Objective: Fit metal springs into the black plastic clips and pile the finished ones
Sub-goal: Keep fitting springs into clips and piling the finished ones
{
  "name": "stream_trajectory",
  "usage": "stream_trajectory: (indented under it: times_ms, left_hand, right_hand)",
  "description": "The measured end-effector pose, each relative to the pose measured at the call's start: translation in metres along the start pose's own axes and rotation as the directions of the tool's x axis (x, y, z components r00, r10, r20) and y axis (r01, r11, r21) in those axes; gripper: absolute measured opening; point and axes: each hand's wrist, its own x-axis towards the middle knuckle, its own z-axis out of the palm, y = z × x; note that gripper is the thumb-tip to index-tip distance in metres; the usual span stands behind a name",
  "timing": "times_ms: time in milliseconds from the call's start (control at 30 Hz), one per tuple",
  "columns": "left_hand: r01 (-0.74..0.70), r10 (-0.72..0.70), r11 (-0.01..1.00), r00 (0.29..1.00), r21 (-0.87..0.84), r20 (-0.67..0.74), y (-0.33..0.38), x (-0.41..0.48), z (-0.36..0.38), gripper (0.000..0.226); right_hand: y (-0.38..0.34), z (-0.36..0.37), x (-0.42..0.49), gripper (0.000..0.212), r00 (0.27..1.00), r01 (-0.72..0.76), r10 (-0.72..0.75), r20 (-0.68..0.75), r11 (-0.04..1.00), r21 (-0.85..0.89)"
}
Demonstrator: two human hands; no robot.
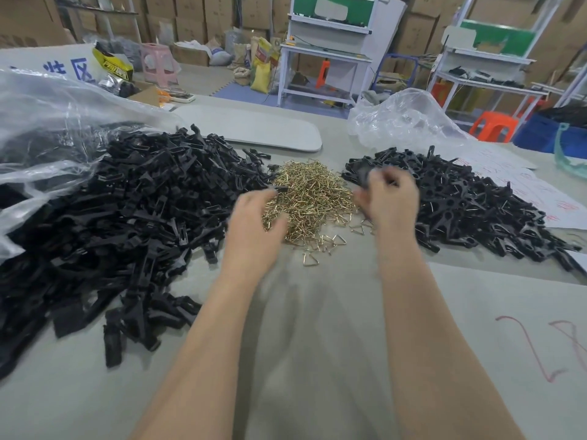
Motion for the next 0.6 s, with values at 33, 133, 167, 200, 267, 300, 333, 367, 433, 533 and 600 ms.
stream_trajectory:
  times_ms: [33, 133, 167, 200, 267, 300, 333, 367, 433, 533, 600]
  left_hand:
    - [0.077, -0.091, 0.991, 0.987, -0.105, -0.133, -0.002, 0.003, -0.005, 0.034]
    - [0.211, -0.365, 0.867, 0.886, -0.452, -0.285, -0.01, 0.01, -0.013, 0.024]
    - [0.228, -0.427, 0.809, 0.861, -0.542, -0.275, -0.011, 0.011, -0.013, 0.024]
    - [0.239, -0.475, 0.756, 0.841, -0.609, -0.26, -0.012, 0.012, -0.014, 0.026]
    - [0.246, -0.532, 0.684, 0.812, -0.687, -0.239, -0.013, 0.012, -0.016, 0.028]
    - [0.245, -0.546, 0.663, 0.805, -0.707, -0.232, -0.012, 0.012, -0.016, 0.028]
    - [0.243, -0.553, 0.652, 0.801, -0.718, -0.23, -0.012, 0.012, -0.017, 0.027]
    - [0.243, -0.556, 0.646, 0.799, -0.723, -0.228, -0.012, 0.013, -0.017, 0.027]
    - [0.234, -0.543, 0.668, 0.802, -0.707, -0.247, -0.01, 0.012, -0.019, 0.027]
    - [0.218, -0.314, 0.941, 0.848, -0.258, -0.428, -0.017, 0.011, -0.023, 0.028]
    - [0.225, -0.142, 0.948, 0.932, 0.225, -0.332, -0.028, 0.008, -0.018, 0.031]
  right_hand:
    - [-0.005, -0.002, 0.007, 0.064, 0.998, -0.027, 0.035, -0.057, 0.99, 0.135]
    - [-0.001, 0.0, 0.005, 0.088, 0.998, -0.058, 0.057, -0.008, 0.99, -0.131]
    - [0.004, 0.004, -0.006, 0.083, 0.997, -0.003, 0.026, 0.074, 0.956, -0.292]
    - [0.007, 0.01, -0.018, 0.071, 0.983, 0.083, -0.002, 0.185, 0.9, -0.429]
    - [0.014, 0.028, -0.038, 0.043, 0.909, 0.277, -0.018, 0.416, 0.772, -0.572]
    - [0.018, 0.039, -0.046, 0.036, 0.87, 0.339, 0.002, 0.492, 0.724, -0.601]
    - [0.022, 0.05, -0.054, 0.035, 0.842, 0.379, 0.031, 0.539, 0.678, -0.631]
    - [0.027, 0.06, -0.062, 0.038, 0.824, 0.414, 0.056, 0.563, 0.618, -0.668]
    - [0.035, 0.078, -0.074, 0.041, 0.824, 0.474, 0.056, 0.564, 0.477, -0.74]
    - [0.047, 0.087, -0.081, 0.027, 0.846, 0.493, -0.036, 0.532, 0.432, -0.755]
    - [0.049, 0.082, -0.075, 0.02, 0.859, 0.461, -0.052, 0.51, 0.515, -0.723]
